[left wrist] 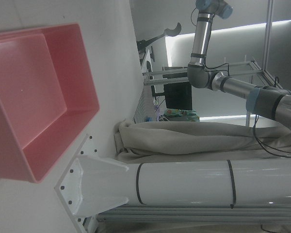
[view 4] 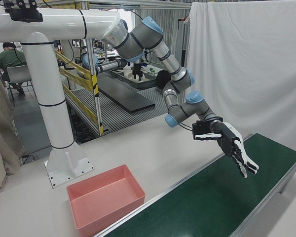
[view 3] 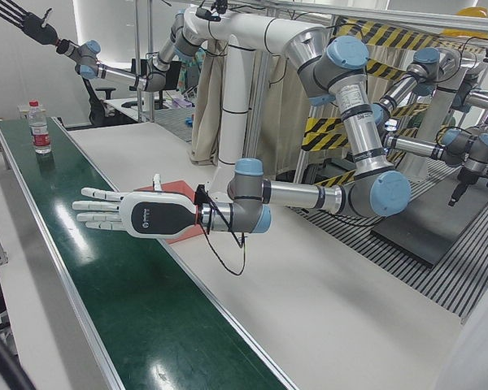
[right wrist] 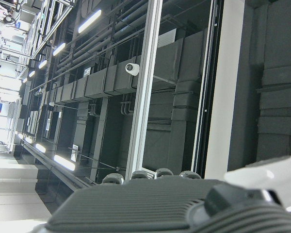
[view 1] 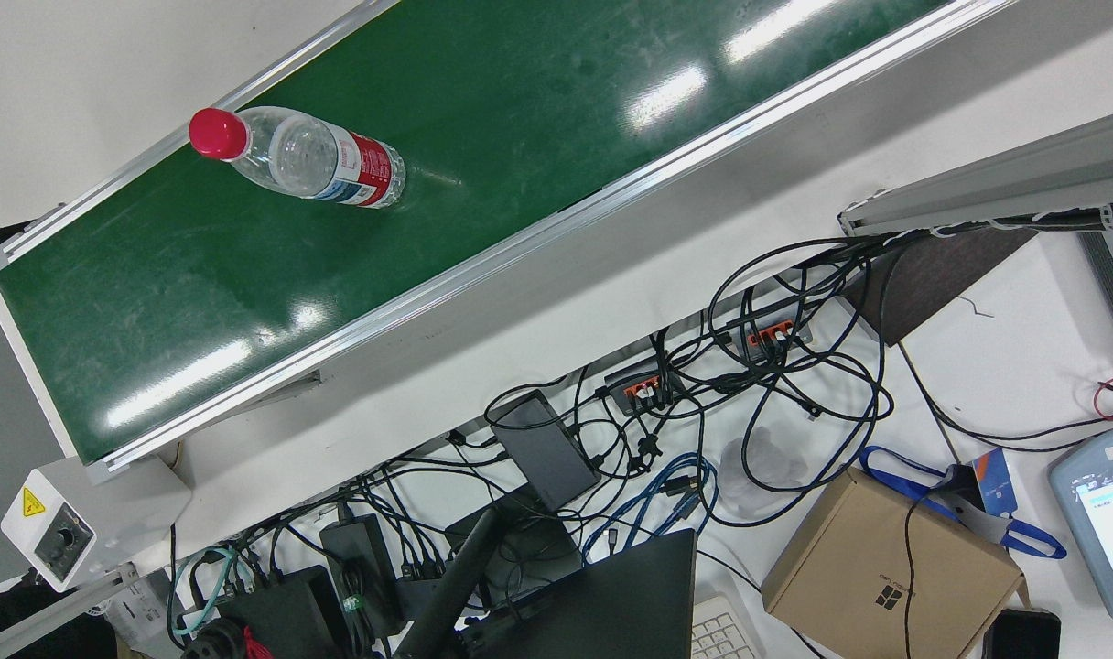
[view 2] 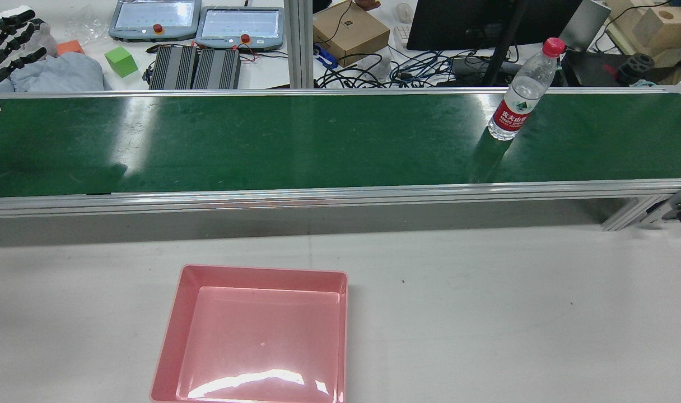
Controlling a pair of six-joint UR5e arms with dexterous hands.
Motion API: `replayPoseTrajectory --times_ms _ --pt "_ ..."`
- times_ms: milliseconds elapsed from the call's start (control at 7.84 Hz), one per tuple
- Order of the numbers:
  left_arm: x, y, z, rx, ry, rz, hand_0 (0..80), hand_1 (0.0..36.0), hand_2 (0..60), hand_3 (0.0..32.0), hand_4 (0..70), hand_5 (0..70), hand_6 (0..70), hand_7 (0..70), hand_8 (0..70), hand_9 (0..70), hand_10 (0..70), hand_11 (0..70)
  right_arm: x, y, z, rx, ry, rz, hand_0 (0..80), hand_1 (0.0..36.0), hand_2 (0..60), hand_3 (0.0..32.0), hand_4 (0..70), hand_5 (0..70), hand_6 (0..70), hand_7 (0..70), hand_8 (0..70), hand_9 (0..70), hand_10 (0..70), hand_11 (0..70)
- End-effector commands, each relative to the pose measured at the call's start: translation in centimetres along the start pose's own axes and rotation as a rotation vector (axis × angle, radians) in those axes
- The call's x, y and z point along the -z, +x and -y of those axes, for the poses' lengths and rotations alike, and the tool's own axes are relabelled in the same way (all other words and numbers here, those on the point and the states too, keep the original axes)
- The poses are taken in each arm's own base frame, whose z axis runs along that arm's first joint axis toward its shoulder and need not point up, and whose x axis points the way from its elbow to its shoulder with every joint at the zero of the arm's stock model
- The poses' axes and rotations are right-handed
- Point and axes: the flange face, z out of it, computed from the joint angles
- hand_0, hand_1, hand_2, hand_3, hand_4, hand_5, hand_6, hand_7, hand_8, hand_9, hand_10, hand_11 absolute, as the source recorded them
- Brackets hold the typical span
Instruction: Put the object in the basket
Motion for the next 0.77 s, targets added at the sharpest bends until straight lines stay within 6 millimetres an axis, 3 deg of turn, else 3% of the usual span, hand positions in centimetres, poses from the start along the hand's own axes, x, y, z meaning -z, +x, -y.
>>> replayPoseTrajectory --times_ms 0,638 --pt "0.13 -0.01 0.11 -0.001 0.007 0.002 56.1 13.2 0.0 0.0 10.4 11.5 1.5 0.0 1.0 0.0 5.8 10.4 0.00 0.00 0.00 0.000 0.000 0.000 0.0 0.0 0.0 0.0 0.0 0.0 0.0 0.0 0.0 0.0 0.0 0.0" --pt "0.17 -0.16 0.39 -0.019 0.013 0.004 53.3 11.1 0.0 0.0 10.3 11.7 1.8 0.0 1.6 0.6 5.9 10.3 0.00 0.00 0.00 0.000 0.000 0.000 0.0 0.0 0.0 0.0 0.0 0.0 0.0 0.0 0.0 0.0 0.0 0.0"
